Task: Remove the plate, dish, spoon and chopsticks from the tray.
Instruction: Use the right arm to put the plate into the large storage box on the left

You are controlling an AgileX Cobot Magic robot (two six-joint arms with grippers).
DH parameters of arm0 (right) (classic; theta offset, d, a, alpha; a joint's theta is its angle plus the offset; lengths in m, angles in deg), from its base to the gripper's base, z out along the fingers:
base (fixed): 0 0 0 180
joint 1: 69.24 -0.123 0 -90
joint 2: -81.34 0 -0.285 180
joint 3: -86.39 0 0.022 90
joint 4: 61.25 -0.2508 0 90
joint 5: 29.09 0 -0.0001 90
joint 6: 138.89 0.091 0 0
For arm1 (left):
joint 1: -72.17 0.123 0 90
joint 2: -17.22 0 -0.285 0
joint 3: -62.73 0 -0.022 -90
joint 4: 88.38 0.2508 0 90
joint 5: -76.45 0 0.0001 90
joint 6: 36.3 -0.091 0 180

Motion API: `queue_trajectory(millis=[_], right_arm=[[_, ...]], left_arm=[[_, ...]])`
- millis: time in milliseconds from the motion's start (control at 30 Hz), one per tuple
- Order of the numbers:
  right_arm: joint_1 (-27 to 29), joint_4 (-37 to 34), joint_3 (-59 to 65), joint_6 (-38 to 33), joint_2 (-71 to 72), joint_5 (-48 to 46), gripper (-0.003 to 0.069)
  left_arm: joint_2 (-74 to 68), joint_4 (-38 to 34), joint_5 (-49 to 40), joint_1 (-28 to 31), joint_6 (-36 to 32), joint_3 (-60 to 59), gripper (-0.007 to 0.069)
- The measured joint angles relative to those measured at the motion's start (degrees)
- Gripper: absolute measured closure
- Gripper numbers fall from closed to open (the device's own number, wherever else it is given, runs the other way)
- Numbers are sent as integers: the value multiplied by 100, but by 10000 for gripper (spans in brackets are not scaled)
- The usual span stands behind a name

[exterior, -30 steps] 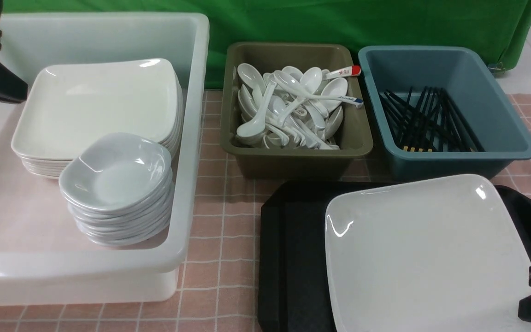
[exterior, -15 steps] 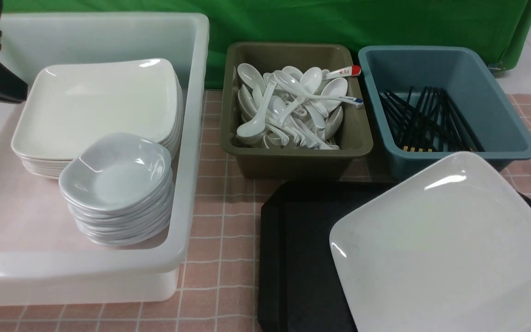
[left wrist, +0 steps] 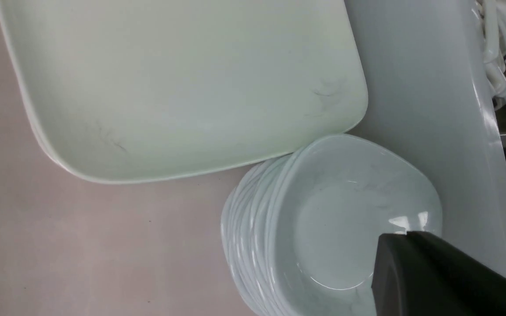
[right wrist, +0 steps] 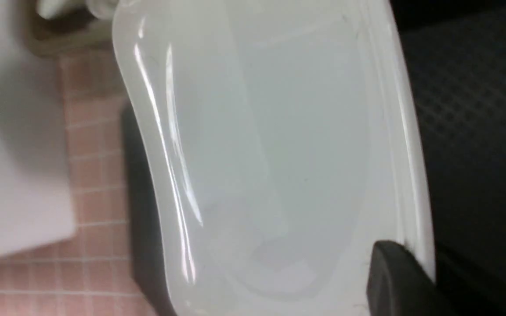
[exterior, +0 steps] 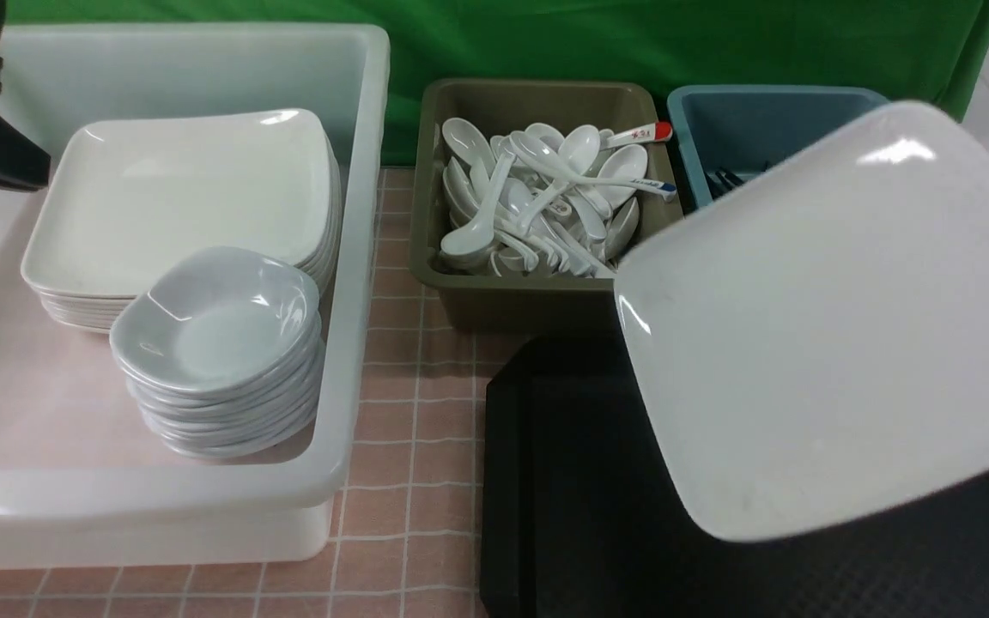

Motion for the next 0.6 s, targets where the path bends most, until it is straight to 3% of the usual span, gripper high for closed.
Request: queue_trajectory(millis=[133,167,233,367,400,433,600], right_arm=[[-238,-1493,-107,-303,-66,647,583],[-264,-1566,-113,-324,-74,687,583],[-801,-2214,-156,-445,-244,1243,583],[-1949,-2388,-301,-426,-794,2270,583],[-2014,-2388,-311,-426,-794,2336,583],[-2546,-2373,-437,-399,-1109,2842,583],[-3986,-2406,-1358,-261,-2370,4184,583]], left_arm=[[111,168,-4,37,83,397,624],[123,168,-7,44,89,448,624],[300,173,-7,151,222,786,624],[677,173,-14,452,510,1311,624],[696,173,-14,470,516,1311,624],[814,168,-14,588,556,1449,624],[1310,194,-7,1058,826,1607,624]])
